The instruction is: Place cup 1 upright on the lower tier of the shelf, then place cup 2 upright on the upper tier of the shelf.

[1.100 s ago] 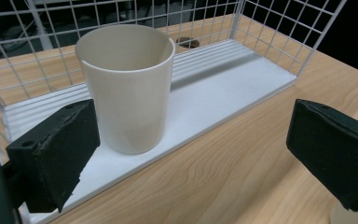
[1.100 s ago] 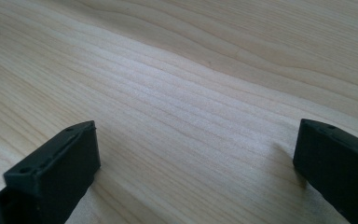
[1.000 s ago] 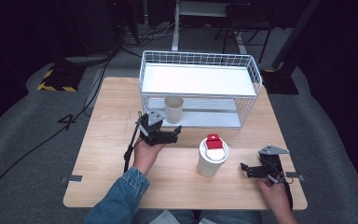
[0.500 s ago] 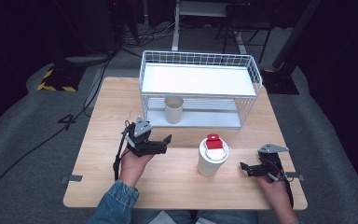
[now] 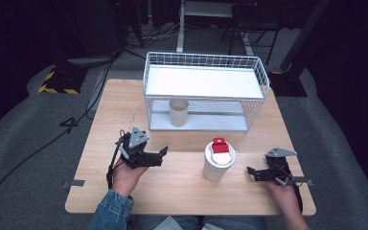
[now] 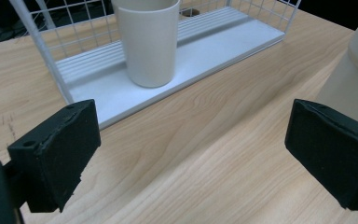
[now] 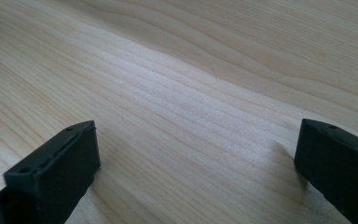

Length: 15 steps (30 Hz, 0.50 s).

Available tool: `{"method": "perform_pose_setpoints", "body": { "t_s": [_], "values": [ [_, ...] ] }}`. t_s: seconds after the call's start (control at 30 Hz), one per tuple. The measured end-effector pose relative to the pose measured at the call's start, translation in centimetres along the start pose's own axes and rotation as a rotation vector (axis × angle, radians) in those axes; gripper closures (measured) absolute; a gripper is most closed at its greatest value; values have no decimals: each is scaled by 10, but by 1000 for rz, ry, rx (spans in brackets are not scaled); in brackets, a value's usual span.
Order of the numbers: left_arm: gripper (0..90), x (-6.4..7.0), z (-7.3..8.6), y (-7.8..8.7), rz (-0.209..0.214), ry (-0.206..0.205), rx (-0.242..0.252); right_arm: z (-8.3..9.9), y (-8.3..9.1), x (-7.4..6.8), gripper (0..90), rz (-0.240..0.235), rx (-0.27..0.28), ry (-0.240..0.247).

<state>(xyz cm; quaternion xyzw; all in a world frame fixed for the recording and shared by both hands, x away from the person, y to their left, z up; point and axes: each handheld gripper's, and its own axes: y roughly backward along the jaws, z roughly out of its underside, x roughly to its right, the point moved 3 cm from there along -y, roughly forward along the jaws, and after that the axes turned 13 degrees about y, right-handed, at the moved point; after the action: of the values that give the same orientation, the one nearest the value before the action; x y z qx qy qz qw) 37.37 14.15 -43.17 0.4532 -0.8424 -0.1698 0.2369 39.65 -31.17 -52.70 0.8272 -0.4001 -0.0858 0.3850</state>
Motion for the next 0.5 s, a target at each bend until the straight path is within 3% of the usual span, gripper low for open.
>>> {"method": "perform_pose_setpoints", "body": {
  "t_s": [0.37, 0.5],
  "values": [
    [43, -26, 20, 14, -31, 47, -20, 0, 0, 0, 3, 5, 1, -4],
    [45, -29, 23, 15, -43, 38, -41, 0, 0, -1, 3, 3, 2, -3]
  ]
}}
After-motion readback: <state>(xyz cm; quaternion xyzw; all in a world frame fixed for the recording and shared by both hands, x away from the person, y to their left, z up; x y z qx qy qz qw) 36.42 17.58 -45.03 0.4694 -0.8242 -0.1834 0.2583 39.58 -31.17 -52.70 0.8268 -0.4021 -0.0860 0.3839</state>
